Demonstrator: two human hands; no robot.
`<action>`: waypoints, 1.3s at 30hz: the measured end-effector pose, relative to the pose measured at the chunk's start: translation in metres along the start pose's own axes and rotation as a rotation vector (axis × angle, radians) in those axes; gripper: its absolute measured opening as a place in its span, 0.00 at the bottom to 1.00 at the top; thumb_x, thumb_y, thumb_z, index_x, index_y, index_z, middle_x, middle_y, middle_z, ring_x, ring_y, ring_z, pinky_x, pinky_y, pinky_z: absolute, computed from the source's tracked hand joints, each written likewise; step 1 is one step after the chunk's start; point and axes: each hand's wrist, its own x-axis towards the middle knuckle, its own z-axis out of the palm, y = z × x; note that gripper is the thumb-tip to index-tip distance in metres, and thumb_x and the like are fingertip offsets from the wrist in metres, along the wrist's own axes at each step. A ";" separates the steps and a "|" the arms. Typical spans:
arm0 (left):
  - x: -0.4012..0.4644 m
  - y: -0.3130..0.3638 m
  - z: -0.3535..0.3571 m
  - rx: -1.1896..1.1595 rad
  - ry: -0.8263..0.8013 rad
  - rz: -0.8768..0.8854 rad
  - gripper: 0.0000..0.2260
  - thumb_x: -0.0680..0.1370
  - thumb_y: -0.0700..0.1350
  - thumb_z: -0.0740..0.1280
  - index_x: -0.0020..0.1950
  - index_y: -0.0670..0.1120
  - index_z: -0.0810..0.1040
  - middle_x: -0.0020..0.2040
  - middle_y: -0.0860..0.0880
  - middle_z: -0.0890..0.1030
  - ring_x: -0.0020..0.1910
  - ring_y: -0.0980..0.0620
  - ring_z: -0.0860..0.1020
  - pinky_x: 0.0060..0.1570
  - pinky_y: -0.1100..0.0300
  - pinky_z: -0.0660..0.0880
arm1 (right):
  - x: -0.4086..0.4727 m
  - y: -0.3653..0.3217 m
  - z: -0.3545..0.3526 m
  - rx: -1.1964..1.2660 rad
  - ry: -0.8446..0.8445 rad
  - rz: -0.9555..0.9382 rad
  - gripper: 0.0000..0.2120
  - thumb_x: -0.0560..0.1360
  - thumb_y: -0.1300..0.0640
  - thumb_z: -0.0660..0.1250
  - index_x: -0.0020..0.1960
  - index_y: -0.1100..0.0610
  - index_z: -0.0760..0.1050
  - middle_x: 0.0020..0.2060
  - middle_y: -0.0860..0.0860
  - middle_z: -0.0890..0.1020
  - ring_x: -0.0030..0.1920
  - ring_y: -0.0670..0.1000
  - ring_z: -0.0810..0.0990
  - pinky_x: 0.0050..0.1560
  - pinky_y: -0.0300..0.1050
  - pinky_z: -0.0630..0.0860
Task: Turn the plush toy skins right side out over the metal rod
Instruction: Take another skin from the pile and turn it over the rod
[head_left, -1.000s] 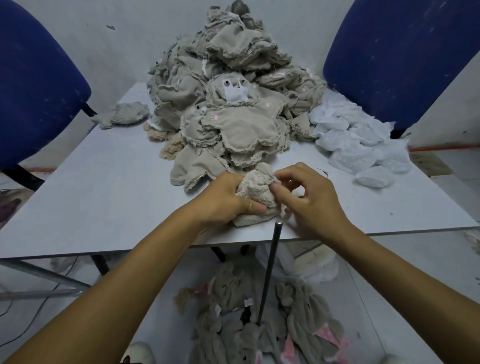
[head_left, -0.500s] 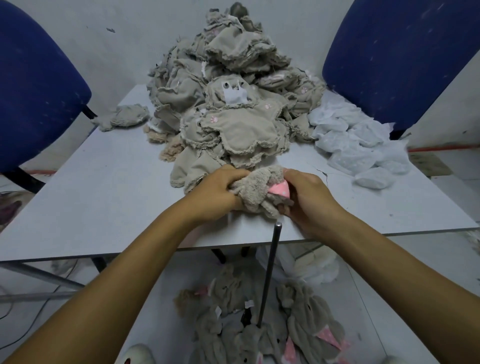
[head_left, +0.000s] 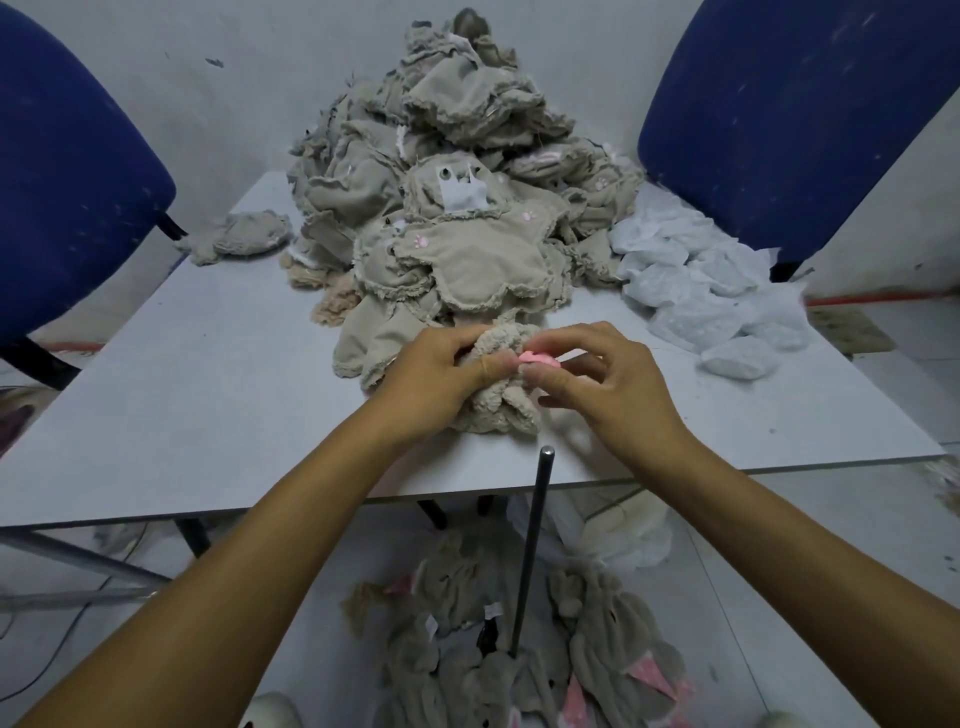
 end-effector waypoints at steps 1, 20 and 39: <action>0.000 0.000 -0.001 0.020 -0.017 0.002 0.10 0.75 0.51 0.70 0.55 0.58 0.83 0.49 0.50 0.86 0.52 0.47 0.83 0.58 0.41 0.77 | 0.001 -0.001 -0.002 0.100 -0.026 0.047 0.05 0.74 0.61 0.74 0.49 0.57 0.83 0.50 0.56 0.81 0.44 0.51 0.85 0.44 0.43 0.82; 0.001 0.011 -0.003 -0.673 -0.132 -0.195 0.25 0.69 0.35 0.67 0.66 0.33 0.74 0.55 0.35 0.80 0.53 0.37 0.80 0.55 0.42 0.78 | 0.014 -0.003 0.004 0.389 -0.022 0.180 0.17 0.72 0.53 0.71 0.60 0.55 0.76 0.48 0.56 0.80 0.50 0.55 0.81 0.55 0.48 0.81; 0.000 0.015 -0.011 -0.029 0.212 0.101 0.14 0.78 0.44 0.70 0.64 0.45 0.80 0.53 0.53 0.84 0.52 0.55 0.81 0.54 0.61 0.76 | 0.022 -0.002 -0.021 0.553 0.370 0.369 0.21 0.72 0.76 0.65 0.53 0.51 0.78 0.45 0.51 0.78 0.41 0.48 0.79 0.49 0.47 0.83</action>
